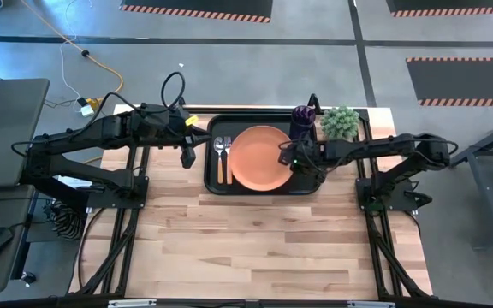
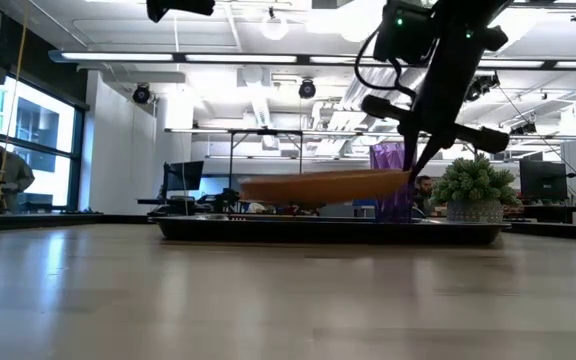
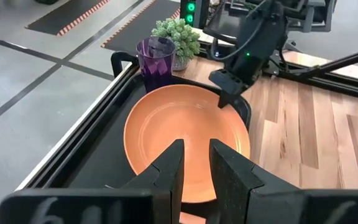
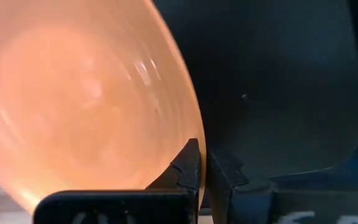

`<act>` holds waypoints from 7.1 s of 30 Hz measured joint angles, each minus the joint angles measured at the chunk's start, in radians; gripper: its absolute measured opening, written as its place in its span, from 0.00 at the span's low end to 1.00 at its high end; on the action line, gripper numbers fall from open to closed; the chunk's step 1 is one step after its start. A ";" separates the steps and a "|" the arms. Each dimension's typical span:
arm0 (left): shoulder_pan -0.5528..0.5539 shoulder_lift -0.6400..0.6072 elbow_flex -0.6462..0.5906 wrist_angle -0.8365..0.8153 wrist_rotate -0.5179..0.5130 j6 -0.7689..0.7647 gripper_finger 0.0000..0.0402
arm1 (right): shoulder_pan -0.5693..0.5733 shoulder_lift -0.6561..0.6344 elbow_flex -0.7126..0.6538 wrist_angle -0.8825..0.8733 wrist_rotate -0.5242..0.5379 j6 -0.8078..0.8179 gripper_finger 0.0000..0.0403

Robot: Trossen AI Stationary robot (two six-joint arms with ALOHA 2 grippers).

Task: Pick and place plate/cup/fork/spoon on tray
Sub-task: Put the orange plate on the black serving tray to the bottom left of the purple glass, then return to Home Position

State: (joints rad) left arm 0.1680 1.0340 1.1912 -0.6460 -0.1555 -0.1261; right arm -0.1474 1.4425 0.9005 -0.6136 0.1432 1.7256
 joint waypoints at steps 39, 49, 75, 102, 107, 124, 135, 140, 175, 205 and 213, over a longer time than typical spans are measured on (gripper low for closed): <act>0.000 0.000 0.000 -0.001 0.000 -0.001 0.16 | -0.108 0.124 0.000 0.011 -0.062 -0.072 0.04; 0.000 0.000 0.000 -0.001 0.000 -0.001 0.16 | -0.108 0.124 0.000 -0.012 -0.050 -0.085 0.10; 0.000 0.000 0.000 0.001 0.000 -0.004 0.16 | -0.053 -0.081 0.002 0.020 -0.029 -0.307 0.20; -0.133 -0.108 -0.264 0.327 0.099 -0.132 0.16 | 0.078 -0.242 0.002 0.980 -0.225 -1.473 0.20; -0.142 -0.235 -0.469 0.577 0.126 -0.116 0.16 | 0.074 -0.242 0.002 1.022 -0.214 -1.430 0.20; -0.129 -0.787 -0.841 0.614 0.078 -0.106 0.16 | 0.041 -0.242 0.002 1.045 -0.204 -1.290 0.20; -0.129 -1.028 -1.070 0.637 0.053 -0.107 0.16 | 0.035 -0.242 0.002 1.073 -0.188 -1.278 0.20; -0.129 -1.030 -1.149 0.666 0.056 -0.127 0.16 | 0.035 -0.251 0.002 1.083 -0.188 -1.280 0.20; -0.129 -1.020 -1.179 0.674 0.032 -0.099 0.16 | 0.005 -1.228 -0.575 0.840 -0.204 -1.475 0.20; -0.129 -1.020 -1.179 0.673 0.032 -0.099 0.16 | 0.005 -1.248 -0.890 0.893 -0.194 -1.416 0.20; -0.129 -1.020 -1.178 0.673 0.032 -0.098 0.16 | 0.005 -1.247 -0.890 0.766 -0.178 -1.416 0.20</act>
State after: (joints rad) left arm 0.0387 0.0139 0.0128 0.0273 -0.1230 -0.2245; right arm -0.1421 0.1951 0.0101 0.1527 -0.0349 0.3096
